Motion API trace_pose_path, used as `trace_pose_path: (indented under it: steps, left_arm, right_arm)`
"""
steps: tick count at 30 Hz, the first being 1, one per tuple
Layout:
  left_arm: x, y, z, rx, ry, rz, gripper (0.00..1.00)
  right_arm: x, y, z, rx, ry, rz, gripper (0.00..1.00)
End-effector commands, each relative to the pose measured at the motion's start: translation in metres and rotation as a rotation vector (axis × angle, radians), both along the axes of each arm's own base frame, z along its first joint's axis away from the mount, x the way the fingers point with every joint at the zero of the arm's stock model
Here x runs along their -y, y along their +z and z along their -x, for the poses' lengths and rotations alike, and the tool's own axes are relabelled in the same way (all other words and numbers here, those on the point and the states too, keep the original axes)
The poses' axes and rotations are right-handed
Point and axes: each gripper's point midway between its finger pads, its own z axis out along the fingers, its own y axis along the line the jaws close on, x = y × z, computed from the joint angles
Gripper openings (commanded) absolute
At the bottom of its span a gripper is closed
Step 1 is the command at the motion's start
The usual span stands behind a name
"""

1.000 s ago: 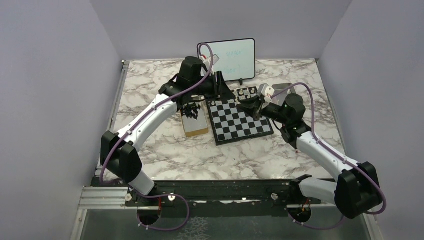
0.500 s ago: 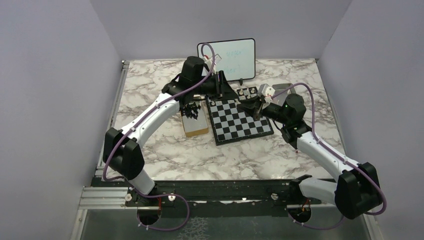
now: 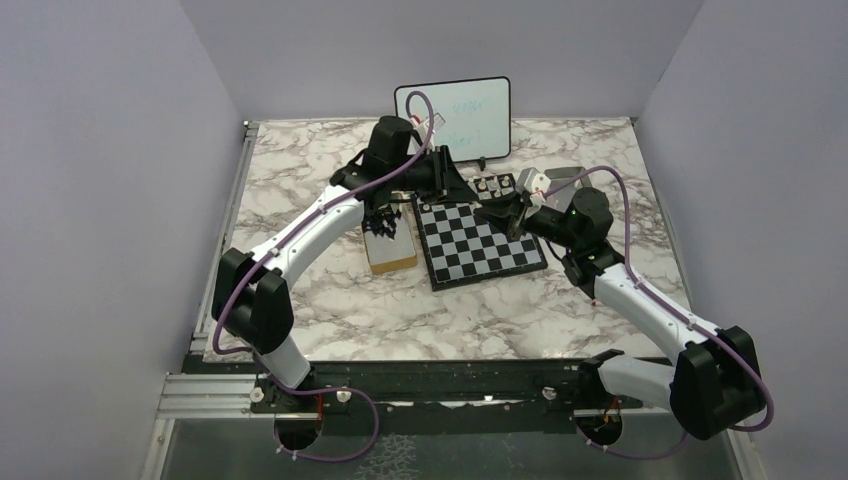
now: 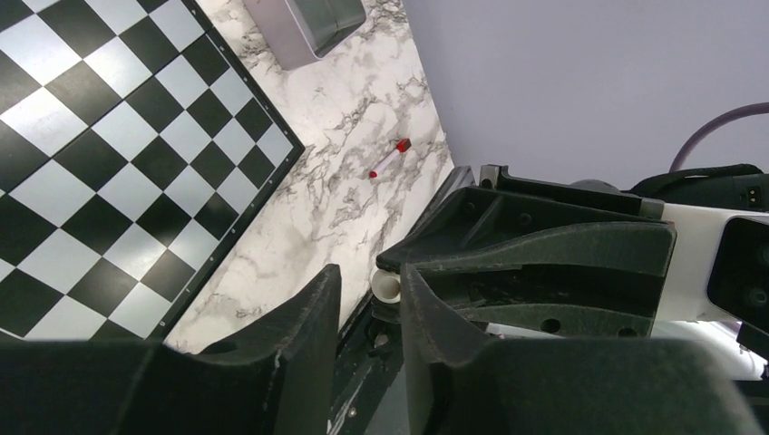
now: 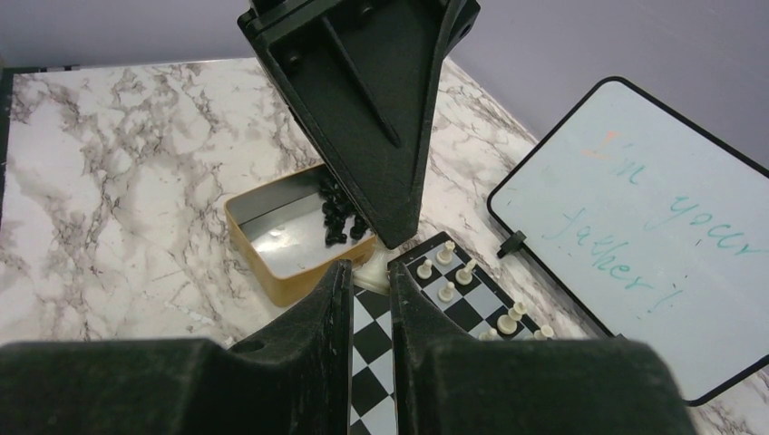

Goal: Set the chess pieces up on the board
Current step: Place the chess piece on the chessboard.

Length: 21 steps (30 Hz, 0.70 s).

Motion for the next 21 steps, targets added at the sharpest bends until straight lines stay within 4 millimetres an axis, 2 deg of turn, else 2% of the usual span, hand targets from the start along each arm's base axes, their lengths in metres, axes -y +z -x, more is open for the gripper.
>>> trace_pose_path:
  steps: [1,6,12,17,21]
  left_arm:
    - [0.002,0.000,0.005,-0.004,-0.031,0.032,0.29]
    - [0.002,0.001,0.011,-0.014,-0.054,0.049,0.24]
    - [0.005,0.004,0.015,-0.009,-0.090,0.074,0.11]
    - [0.005,0.010,0.018,-0.004,-0.104,0.091,0.05]
    - [0.006,0.013,0.017,-0.001,-0.107,0.095,0.04]
  right_arm:
    - [-0.003,0.013,0.004,0.045,0.015,-0.009,0.16]
    - [-0.002,0.011,0.001,0.029,0.003,-0.009,0.17]
    - [-0.002,0.008,-0.003,0.018,-0.011,0.000,0.18]
    - [0.001,0.003,-0.008,-0.009,-0.042,0.006,0.19]
    - [0.004,0.001,-0.011,-0.038,-0.076,-0.013,0.28]
